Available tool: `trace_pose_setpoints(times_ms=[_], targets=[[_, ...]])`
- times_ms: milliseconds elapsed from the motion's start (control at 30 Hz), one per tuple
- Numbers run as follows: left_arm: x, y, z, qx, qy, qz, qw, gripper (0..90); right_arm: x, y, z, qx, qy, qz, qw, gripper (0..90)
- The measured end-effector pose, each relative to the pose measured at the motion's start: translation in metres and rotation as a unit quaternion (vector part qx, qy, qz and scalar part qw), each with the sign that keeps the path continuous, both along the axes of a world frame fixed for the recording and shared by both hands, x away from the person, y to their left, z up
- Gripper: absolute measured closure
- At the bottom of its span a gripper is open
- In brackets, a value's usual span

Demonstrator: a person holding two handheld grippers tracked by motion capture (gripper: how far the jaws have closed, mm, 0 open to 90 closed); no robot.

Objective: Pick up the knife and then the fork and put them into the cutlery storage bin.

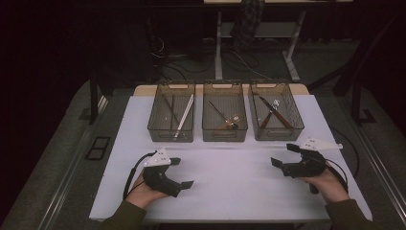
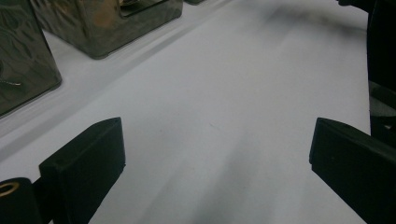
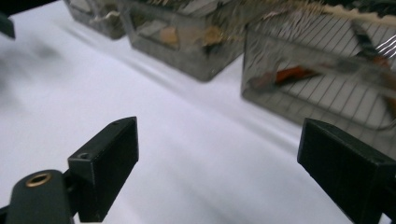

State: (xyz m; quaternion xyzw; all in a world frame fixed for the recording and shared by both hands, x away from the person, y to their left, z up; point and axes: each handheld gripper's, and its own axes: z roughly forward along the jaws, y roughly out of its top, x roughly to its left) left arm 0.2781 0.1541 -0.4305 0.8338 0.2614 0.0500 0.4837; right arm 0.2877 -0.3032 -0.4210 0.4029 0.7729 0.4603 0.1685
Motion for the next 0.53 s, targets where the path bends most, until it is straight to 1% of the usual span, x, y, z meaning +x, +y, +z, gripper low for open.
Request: trace_pose_setpoints(times_ms=[100, 267, 333, 433, 533], targets=[[0.000, 0.000, 0.000, 0.000, -0.001, -0.001, 1.0000, 2.3, -0.007, -0.001, -0.006, -0.005, 0.003, 0.002, 1.0000, 12.1], [0.000, 0.000, 0.000, 0.000, -0.001, -0.001, 1.0000, 2.4, -0.018, 0.000, -0.017, 0.008, 0.005, 0.004, 0.9999, 12.1], [0.000, 0.000, 0.000, -0.001, 0.000, -0.001, 1.0000, 2.4, -0.022, 0.002, -0.021, 0.004, 0.008, 0.010, 0.9999, 12.0], [0.000, -0.001, 0.000, 0.000, 0.000, -0.001, 1.0000, 2.4, -0.023, 0.004, -0.023, -0.007, 0.010, 0.016, 0.9998, 12.1], [0.001, -0.001, 0.000, 0.001, 0.000, -0.002, 1.0000, 2.5, -0.023, 0.004, -0.023, -0.004, 0.010, 0.014, 0.9998, 12.0]])
